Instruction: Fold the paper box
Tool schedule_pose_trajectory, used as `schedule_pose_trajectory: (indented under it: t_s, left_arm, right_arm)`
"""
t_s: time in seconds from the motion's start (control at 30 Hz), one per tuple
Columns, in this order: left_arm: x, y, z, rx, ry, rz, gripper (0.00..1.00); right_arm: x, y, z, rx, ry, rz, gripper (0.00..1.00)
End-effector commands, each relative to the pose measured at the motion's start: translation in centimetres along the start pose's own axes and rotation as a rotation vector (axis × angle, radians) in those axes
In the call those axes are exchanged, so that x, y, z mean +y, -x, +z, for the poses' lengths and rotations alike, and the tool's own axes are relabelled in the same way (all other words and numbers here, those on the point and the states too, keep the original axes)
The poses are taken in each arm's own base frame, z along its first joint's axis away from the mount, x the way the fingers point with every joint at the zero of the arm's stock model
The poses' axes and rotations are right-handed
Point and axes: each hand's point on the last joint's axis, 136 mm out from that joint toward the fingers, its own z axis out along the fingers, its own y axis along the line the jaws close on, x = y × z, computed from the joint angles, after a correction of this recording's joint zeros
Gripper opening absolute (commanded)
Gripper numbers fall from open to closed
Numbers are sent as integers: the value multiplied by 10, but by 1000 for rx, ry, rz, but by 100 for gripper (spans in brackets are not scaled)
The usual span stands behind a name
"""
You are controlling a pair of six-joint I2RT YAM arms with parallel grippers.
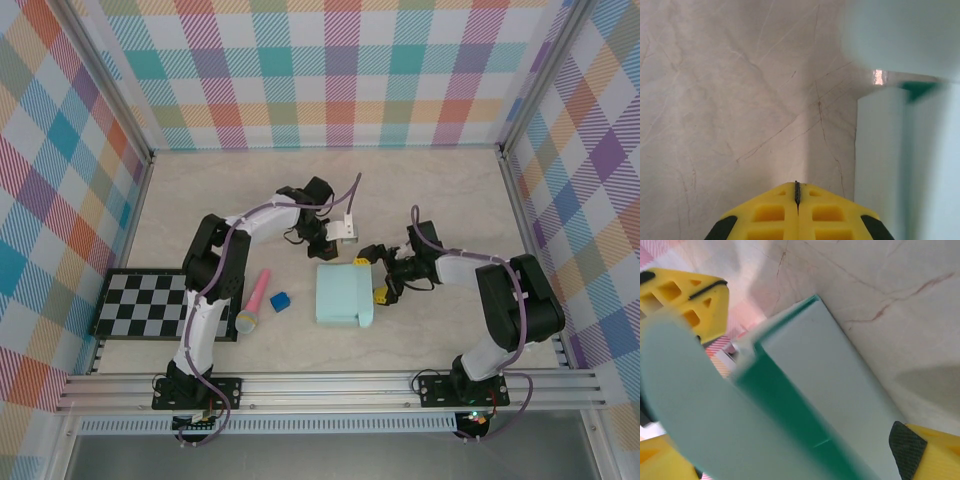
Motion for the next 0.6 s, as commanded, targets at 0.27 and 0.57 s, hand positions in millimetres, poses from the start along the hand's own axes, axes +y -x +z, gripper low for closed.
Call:
schedule_pose_trajectory:
  t_s: [0.27, 0.57]
  left_arm:
    - [-14, 4, -12, -31, -24, -39, 0]
    - [4, 17, -78, -167, 128, -188, 16]
  right_arm:
    - [28, -9, 8, -72, -43, -18, 94]
    - [-1, 1, 14, -27, -173, -142, 61]
